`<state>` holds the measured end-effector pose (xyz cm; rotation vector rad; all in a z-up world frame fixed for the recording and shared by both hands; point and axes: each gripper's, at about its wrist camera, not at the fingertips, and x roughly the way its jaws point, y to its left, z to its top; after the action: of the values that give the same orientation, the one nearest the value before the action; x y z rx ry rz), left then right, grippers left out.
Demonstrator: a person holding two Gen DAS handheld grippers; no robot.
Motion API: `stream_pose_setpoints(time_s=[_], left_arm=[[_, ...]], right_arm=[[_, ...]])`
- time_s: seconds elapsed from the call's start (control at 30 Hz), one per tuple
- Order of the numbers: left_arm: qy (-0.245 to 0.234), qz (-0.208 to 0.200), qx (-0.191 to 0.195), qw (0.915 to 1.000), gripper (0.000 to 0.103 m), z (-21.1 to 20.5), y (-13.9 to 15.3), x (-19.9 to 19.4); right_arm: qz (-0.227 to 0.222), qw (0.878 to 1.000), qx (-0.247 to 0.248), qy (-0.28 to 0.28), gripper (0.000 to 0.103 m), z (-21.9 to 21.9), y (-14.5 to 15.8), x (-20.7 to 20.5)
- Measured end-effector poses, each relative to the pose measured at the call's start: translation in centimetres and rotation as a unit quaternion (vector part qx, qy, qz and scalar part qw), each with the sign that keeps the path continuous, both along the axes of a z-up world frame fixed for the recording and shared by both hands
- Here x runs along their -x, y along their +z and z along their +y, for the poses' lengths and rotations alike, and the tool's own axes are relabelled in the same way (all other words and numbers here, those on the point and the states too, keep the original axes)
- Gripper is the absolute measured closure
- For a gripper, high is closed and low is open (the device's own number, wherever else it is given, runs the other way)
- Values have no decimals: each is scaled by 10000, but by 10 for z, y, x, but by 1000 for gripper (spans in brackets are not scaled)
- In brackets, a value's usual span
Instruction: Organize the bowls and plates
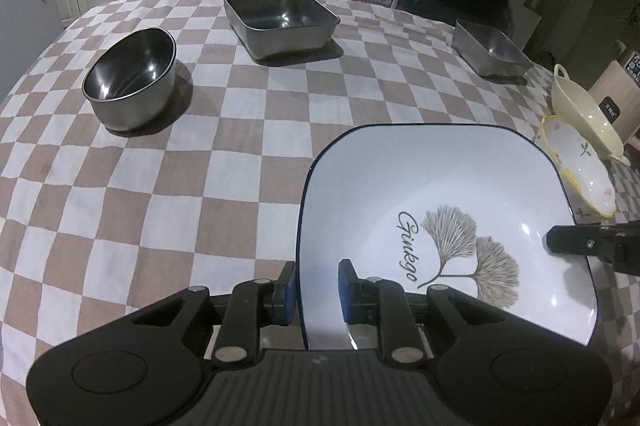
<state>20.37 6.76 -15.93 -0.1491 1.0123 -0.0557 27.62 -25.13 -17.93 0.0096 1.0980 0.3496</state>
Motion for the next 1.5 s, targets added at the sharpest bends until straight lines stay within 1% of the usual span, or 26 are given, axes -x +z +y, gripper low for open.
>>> stream_pose_setpoints(time_s=[0.27, 0.43, 0.6, 0.83, 1.03, 1.23, 1.5], left_arm=[[-186, 6, -204, 9996, 80, -5, 1, 0], [-240, 45, -275, 9993, 81, -6, 1, -1], [-260, 98, -322, 9991, 81, -8, 4, -1], [-311, 67, -317, 9990, 81, -9, 5, -1], [-326, 150, -360, 9987, 81, -10, 6, -3], [-302, 231, -317, 9988, 81, -9, 7, -4], [-330, 341, -333, 9983, 81, -10, 3, -5]], right_arm=[[118, 9999, 91, -27, 93, 4, -6, -4], [102, 9998, 183, -2, 92, 7, -9, -5], [178, 9997, 31, -181, 92, 3, -17, -11], [342, 9991, 142, -208, 89, 6, -28, -12], [330, 9991, 134, -218, 89, 7, -29, -11], [317, 9992, 96, -236, 88, 7, -29, -10], [269, 9992, 163, -242, 87, 7, -30, -9]])
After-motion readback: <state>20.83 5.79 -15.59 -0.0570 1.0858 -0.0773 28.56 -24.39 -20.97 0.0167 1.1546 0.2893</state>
